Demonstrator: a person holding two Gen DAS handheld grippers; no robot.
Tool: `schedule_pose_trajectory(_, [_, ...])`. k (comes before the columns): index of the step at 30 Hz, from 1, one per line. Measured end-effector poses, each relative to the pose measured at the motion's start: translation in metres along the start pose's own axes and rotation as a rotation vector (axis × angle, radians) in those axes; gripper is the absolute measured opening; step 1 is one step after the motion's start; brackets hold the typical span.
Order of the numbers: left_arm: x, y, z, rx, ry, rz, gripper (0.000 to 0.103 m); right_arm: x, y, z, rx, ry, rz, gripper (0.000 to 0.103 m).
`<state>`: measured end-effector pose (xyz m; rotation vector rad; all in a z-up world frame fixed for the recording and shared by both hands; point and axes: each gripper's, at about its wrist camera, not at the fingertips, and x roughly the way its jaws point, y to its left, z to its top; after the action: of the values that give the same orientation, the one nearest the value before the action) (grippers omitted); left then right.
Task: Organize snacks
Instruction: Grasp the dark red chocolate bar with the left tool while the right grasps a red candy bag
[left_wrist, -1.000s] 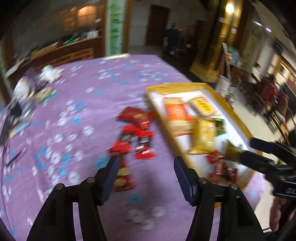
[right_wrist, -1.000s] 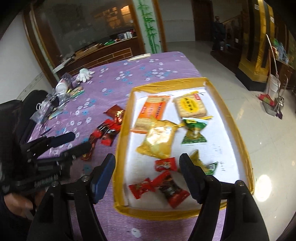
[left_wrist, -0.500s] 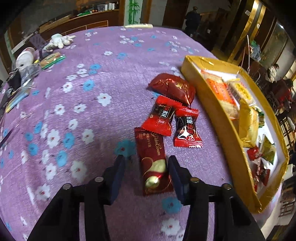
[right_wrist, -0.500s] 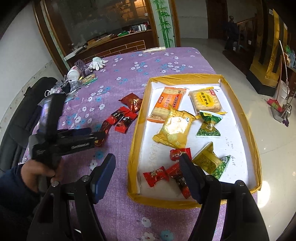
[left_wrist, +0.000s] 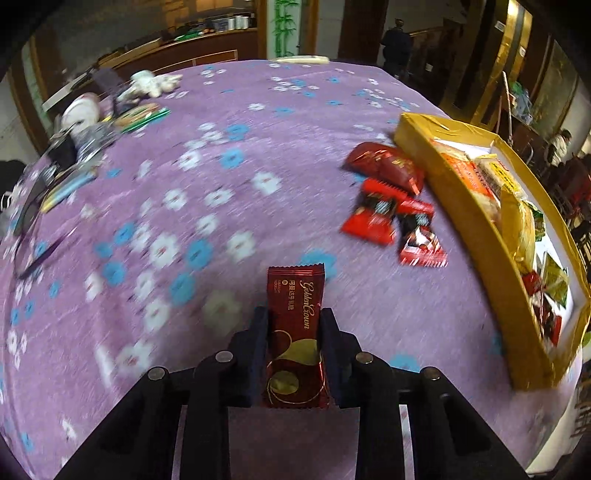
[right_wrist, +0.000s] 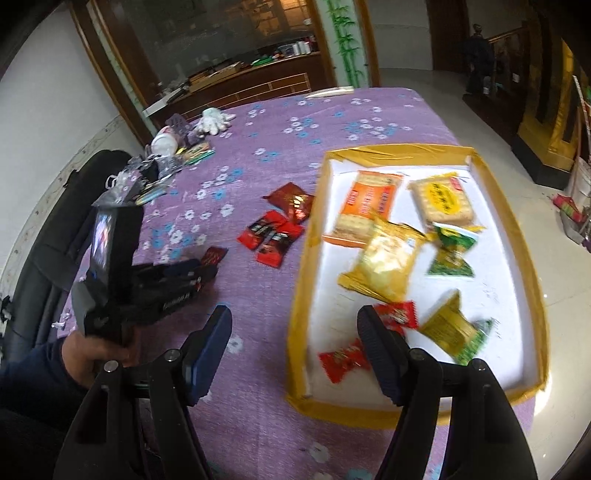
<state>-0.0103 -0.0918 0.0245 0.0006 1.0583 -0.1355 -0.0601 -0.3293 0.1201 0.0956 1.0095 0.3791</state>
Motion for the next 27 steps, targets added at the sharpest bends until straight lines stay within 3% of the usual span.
schedule_pose_trajectory(2, [-0.004, 0.007, -0.007, -0.011, -0.001, 0.001, 0.028, 0.008, 0.006, 0.014, -0.013, 0.017, 0.026, 0.062])
schedule_pose_trajectory(5, [-0.008, 0.009, -0.013, -0.007, -0.002, 0.010, 0.028, 0.028, 0.017, 0.046, -0.082, 0.058, 0.041, 0.062])
schedule_pose_trajectory(15, [-0.011, 0.006, -0.019, 0.015, -0.002, 0.030, 0.028, 0.129, 0.015, 0.125, -0.245, 0.217, -0.029, 0.062])
schedule_pose_trajectory(18, [-0.011, 0.006, -0.019, 0.013, -0.005, 0.032, 0.028, 0.149, 0.017, 0.136, -0.287, 0.248, -0.015, 0.062])
schedule_pose_trajectory(23, [-0.011, 0.005, -0.019, 0.009, -0.005, 0.038, 0.029, 0.187, 0.021, 0.146, -0.387, 0.301, -0.070, 0.060])
schedule_pose_trajectory(26, [-0.012, 0.005, -0.019, 0.003, -0.005, 0.040, 0.029, 0.206, 0.024, 0.144, -0.430, 0.350, -0.093, 0.044])
schedule_pose_trajectory(27, [-0.012, 0.005, -0.019, 0.002, -0.006, 0.040, 0.029, 0.211, 0.025, 0.143, -0.442, 0.359, -0.107, 0.043])
